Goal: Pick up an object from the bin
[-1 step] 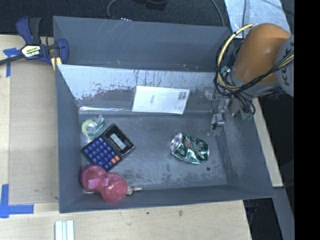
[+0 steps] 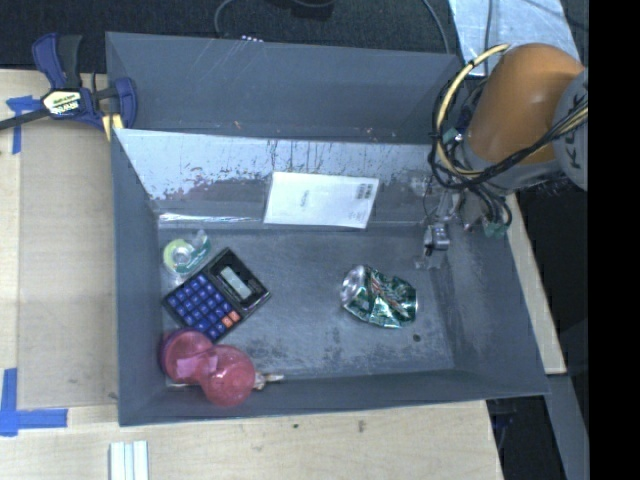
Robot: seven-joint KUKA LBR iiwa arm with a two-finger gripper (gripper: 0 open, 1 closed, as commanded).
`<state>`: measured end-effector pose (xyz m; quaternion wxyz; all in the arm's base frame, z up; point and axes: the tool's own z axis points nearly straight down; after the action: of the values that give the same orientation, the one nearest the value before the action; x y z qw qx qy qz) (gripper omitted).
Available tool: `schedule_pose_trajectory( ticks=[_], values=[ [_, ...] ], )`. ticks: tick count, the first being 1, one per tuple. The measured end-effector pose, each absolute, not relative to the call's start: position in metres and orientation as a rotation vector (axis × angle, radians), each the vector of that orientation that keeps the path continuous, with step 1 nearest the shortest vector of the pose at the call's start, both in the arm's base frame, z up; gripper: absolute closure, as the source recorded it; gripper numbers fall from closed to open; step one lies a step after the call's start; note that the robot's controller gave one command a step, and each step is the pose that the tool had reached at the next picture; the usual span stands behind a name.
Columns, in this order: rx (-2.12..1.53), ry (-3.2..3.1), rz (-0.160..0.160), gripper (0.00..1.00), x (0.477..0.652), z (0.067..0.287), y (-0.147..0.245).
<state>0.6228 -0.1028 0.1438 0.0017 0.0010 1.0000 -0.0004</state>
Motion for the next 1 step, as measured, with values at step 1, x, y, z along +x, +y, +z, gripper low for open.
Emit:
schedule_pose_trajectory(
  ticks=[1],
  values=[
    [-0.094, 3.132, -0.002, 0.00, 0.6012, 0.1118, -0.1090]
  ],
)
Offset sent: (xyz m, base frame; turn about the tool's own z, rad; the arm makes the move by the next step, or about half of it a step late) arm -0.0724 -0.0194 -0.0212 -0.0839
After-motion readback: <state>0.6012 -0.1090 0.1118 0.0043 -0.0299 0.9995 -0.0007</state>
